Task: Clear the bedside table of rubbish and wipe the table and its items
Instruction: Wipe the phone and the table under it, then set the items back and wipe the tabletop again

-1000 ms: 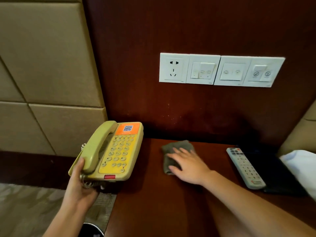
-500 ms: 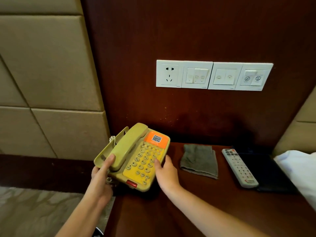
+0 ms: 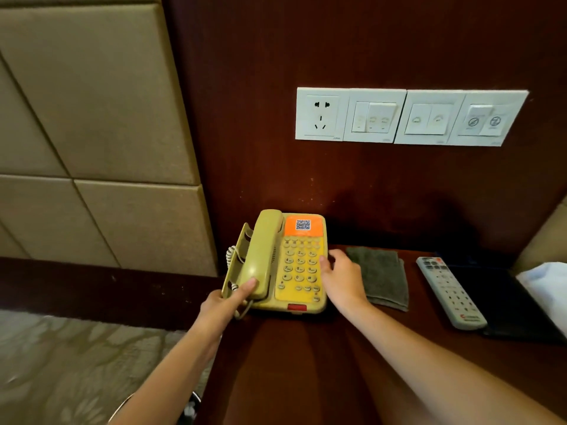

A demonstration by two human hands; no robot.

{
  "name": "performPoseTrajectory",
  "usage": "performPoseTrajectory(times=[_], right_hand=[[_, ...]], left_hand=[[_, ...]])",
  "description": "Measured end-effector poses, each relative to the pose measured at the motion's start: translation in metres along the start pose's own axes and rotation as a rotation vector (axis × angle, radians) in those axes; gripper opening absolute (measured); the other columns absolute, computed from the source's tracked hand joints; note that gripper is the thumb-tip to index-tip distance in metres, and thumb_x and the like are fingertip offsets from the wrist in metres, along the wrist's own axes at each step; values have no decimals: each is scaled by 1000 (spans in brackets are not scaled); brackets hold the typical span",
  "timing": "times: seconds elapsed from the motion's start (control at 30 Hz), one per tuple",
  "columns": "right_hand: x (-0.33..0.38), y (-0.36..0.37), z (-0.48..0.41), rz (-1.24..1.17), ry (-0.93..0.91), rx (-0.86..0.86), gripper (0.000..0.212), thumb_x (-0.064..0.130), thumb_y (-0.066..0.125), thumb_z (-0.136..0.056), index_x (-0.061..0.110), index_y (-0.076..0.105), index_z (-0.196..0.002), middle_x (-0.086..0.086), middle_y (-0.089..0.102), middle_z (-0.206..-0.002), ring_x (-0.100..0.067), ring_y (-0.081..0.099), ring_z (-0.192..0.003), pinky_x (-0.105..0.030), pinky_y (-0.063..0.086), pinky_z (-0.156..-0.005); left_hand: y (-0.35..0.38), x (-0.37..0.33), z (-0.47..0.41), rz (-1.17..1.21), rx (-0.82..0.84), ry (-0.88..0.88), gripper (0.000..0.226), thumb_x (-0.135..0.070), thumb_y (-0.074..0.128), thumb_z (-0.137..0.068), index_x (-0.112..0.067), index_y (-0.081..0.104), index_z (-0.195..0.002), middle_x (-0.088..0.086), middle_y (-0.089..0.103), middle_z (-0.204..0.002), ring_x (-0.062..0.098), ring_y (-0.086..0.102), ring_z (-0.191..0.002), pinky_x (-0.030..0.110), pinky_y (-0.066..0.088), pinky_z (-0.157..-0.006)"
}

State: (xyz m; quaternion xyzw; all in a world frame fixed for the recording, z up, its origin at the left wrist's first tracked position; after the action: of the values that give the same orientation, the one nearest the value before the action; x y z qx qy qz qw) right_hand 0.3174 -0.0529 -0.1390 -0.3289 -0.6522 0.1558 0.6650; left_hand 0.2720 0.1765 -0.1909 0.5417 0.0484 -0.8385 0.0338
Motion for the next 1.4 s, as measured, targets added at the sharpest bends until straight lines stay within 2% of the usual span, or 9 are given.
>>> performPoseTrajectory(times=[0.27,0.4,0.47,0.63,0.8,0.97,1.1,1.23,1.4], right_hand=[[1,-32,-19,353,-283,-135,23,23,44,-98,12,62,-107,-7,67,-102,-25,60,-96,-35,48,-74],[-51,-34,-26,798,-214,217,55,37,23,-103,14,14,-152,-7,11,-160,-24,8,-146,-44,12,-117],[-72,-27,-15,811,-196,360,56,41,11,-102,21,-3,-153,-2,-8,-160,-20,-8,-147,-45,-4,-118],[-81,-32,16,816,-291,386,55,46,6,-101,29,-7,-152,2,-14,-159,-17,-13,-146,-42,-10,-117],[-82,-37,75,782,-364,407,108,67,-39,-54,33,-8,-151,5,-15,-159,-18,-15,-146,-41,-13,-114],[-54,-21,155,687,-446,486,85,67,-19,-77,32,-2,-152,6,-11,-160,-16,-15,-146,-40,-17,-112],[-37,-36,192,272,-356,442,54,21,34,-101,25,16,-152,2,11,-160,-15,3,-147,-28,-3,-116],[-73,-104,210,174,-246,143,42,12,40,-99,20,43,-141,5,33,-151,-7,22,-141,-12,12,-109],[-124,-167,214,292,-179,64,33,14,47,-97,19,57,-128,6,42,-143,-10,35,-135,-22,27,-109]], left_hand=[[-1,-15,-1,-292,28,-15,116,-86,59,-49,-10,42,-135,11,53,-129,26,51,-118,40,41,-97],[-12,-20,-3,-211,-8,47,93,-74,44,-76,-14,31,-146,9,40,-147,26,38,-134,43,29,-108],[-17,-22,-6,-209,-86,83,77,-62,41,-89,-10,33,-145,10,43,-145,26,40,-132,40,30,-108],[-13,-11,11,-343,-277,115,69,-45,50,-93,-11,24,-148,16,35,-147,33,40,-131,49,34,-108],[19,-20,61,-693,-421,276,55,-36,50,-93,-17,34,-142,12,37,-143,32,36,-131,51,29,-105],[58,-15,113,-1011,-255,393,62,-38,45,-95,-18,21,-148,4,20,-154,23,16,-143,46,16,-114],[90,3,147,-1194,-135,565,54,-32,37,-98,-16,23,-148,1,23,-154,17,16,-144,37,12,-119],[131,29,151,-1355,-11,441,55,-30,28,-100,-8,16,-150,9,12,-158,24,6,-146,40,5,-119],[199,36,152,-1474,-115,401,69,-46,6,-99,1,-6,-148,20,-10,-157,34,-13,-145,48,-7,-116]])
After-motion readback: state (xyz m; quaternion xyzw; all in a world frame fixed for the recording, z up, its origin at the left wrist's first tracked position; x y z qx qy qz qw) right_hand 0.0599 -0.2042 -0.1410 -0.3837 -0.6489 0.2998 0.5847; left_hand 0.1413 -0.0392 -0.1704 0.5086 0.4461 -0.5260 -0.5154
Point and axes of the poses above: each hand's wrist, its own z-axis away from the middle knuckle, its own y-axis out of the palm, x = y × z, the point moved 5 cm from there along -z, towards the middle knuckle
